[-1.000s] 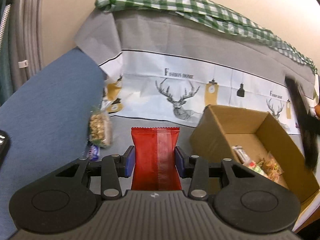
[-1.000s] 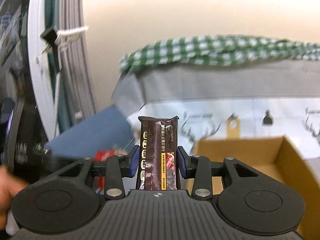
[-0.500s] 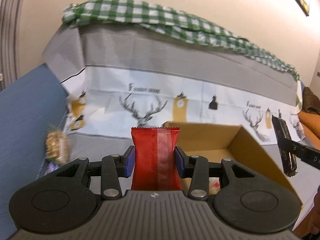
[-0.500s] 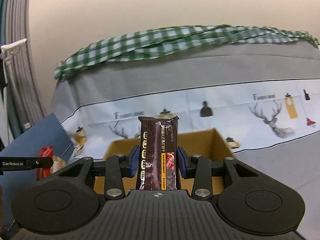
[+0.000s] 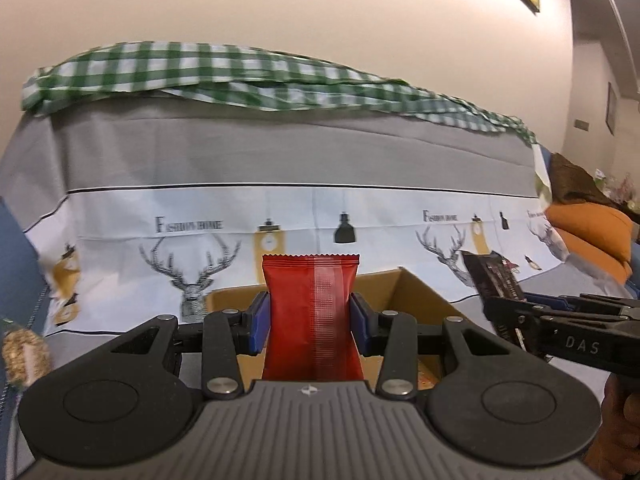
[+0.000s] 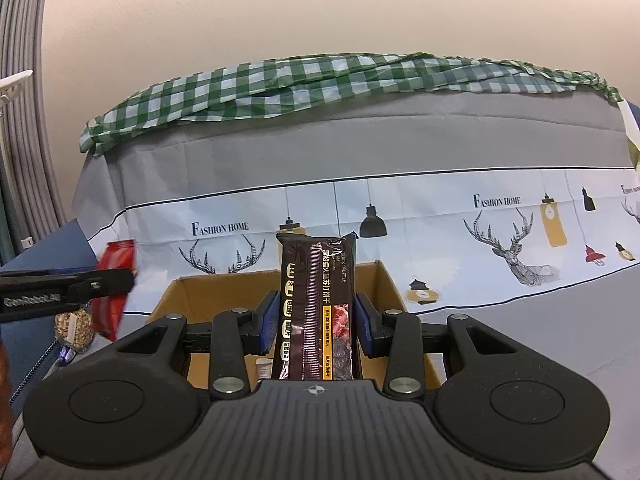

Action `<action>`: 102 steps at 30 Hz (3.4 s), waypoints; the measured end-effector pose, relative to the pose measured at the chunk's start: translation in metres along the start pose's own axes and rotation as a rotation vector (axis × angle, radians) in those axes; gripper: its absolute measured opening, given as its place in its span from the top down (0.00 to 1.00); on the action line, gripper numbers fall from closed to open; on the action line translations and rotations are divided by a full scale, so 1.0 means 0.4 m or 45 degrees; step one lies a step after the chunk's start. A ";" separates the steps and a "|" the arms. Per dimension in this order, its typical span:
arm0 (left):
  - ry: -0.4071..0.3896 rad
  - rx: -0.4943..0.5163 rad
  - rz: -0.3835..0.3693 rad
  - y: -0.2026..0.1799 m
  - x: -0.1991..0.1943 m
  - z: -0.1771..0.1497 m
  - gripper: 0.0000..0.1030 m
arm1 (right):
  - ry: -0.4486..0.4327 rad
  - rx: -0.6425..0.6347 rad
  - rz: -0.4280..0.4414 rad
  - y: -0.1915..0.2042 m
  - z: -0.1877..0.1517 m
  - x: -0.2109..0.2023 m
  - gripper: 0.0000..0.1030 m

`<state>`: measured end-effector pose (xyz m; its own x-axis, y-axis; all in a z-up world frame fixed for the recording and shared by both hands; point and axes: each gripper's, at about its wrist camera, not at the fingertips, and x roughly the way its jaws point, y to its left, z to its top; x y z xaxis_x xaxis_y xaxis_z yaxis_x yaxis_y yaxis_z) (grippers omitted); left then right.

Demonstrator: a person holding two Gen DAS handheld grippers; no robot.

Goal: Organize snacks
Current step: 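Lift the red pack and chocolate bar with both tools over the box, then open both tools to drop the red pack and chocolate bar into the box, then move both tools back to the remaining snacks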

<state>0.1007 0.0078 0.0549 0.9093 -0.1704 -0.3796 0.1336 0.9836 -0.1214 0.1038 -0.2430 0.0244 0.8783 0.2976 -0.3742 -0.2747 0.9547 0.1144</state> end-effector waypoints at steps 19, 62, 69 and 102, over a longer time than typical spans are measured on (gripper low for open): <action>0.020 -0.056 -0.046 -0.011 0.031 -0.008 0.55 | 0.025 -0.016 0.010 0.025 -0.003 0.023 0.61; 0.063 -0.124 -0.031 0.037 0.028 -0.006 0.37 | 0.110 -0.027 -0.041 0.043 -0.019 0.049 0.32; 0.064 -0.127 0.090 0.102 0.011 -0.006 0.39 | 0.067 0.022 -0.027 0.084 -0.015 0.052 0.32; 0.449 0.060 0.958 0.592 0.180 -0.122 0.33 | 0.208 0.413 0.317 0.495 -0.008 0.295 0.66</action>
<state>0.1786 0.2256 -0.0460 0.5867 0.5325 -0.6102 -0.4373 0.8424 0.3148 0.1519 -0.0188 0.0000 0.7201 0.5394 -0.4364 -0.3102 0.8129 0.4930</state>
